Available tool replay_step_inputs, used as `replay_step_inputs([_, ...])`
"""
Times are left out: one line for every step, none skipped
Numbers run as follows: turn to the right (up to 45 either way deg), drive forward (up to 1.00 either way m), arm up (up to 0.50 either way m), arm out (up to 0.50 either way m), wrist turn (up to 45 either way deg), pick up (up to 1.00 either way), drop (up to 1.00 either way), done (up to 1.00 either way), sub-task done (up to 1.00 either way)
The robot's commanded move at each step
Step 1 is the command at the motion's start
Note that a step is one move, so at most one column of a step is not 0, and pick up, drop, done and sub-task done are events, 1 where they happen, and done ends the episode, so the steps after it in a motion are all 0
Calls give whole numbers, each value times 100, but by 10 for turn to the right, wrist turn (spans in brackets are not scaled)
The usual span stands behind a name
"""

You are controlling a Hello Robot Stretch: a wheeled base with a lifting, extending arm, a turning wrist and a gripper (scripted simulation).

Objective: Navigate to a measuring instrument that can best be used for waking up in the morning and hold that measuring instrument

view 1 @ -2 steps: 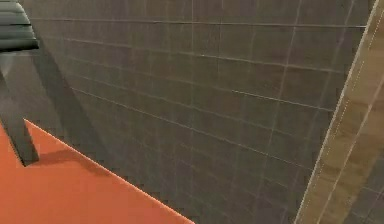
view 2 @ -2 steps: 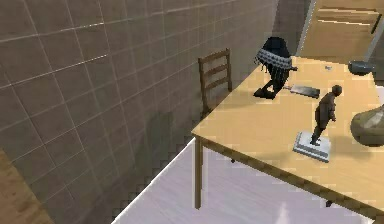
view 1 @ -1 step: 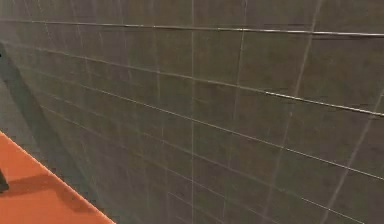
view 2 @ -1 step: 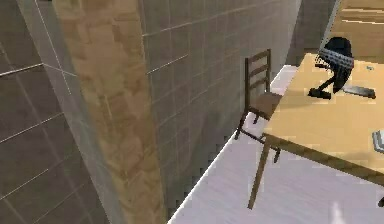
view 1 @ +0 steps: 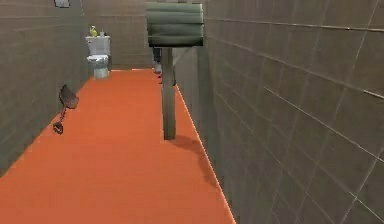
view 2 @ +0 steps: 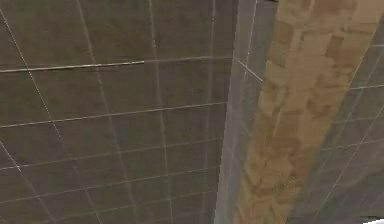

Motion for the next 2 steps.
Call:
replay_step_inputs([-300,0,0,0,0,0,0,0,0])
replay_step_inputs([0,100,0,0,0,0,0,0,0])
